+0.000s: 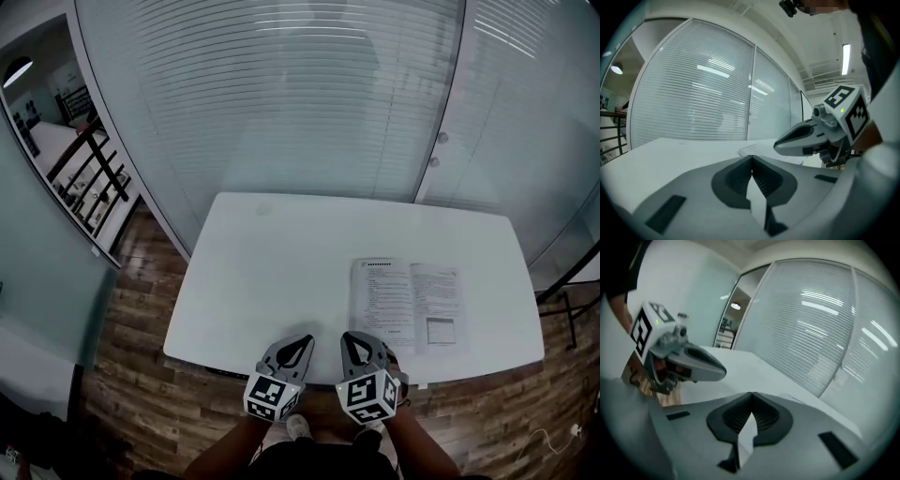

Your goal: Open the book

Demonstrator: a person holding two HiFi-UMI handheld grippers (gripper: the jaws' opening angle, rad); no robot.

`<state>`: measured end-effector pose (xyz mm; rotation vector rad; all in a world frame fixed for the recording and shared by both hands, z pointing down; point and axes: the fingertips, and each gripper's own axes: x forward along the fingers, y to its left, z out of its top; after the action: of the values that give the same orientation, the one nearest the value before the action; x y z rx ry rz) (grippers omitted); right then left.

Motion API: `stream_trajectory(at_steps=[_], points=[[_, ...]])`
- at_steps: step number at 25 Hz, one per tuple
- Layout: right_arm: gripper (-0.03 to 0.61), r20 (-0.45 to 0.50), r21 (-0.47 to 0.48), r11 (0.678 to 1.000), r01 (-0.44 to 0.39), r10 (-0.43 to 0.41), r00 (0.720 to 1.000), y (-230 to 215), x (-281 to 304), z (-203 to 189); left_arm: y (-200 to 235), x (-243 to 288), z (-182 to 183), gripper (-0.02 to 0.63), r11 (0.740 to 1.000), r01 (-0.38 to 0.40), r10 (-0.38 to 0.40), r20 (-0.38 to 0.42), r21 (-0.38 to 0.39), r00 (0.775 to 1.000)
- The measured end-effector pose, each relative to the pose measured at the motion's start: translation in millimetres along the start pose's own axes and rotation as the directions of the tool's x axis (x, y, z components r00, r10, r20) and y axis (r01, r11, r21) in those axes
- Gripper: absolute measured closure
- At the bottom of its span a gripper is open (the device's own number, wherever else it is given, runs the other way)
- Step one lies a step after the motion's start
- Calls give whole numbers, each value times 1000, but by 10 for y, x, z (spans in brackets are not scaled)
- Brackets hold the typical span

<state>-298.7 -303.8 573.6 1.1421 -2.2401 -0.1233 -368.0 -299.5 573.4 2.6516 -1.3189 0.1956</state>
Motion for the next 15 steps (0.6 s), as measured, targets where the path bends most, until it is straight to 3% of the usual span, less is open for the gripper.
stream_trajectory(at_steps=[2, 4, 6, 11, 15], points=[[572, 111, 191, 978, -84, 64, 992, -81, -232, 59, -101, 37, 33, 600, 1000, 16, -16, -6, 13, 1000], [572, 211, 380, 909, -169, 93, 973, -232, -485, 85, -236, 99, 56, 600, 999, 40, -40, -8, 13, 999], [572, 296, 474, 859, -193, 51, 954, -461, -731, 160, -355, 190, 121, 600, 998, 64, -64, 0, 21, 998], [574, 351, 466, 883, -48, -134, 927, -920, -1091, 5, -507, 362, 143, 600, 996, 74, -74, -2, 40, 997], [574, 328, 423, 906, 29, -182, 927, -1067, -1216, -182, -543, 418, 189, 600, 997, 59, -60, 4, 54, 998]])
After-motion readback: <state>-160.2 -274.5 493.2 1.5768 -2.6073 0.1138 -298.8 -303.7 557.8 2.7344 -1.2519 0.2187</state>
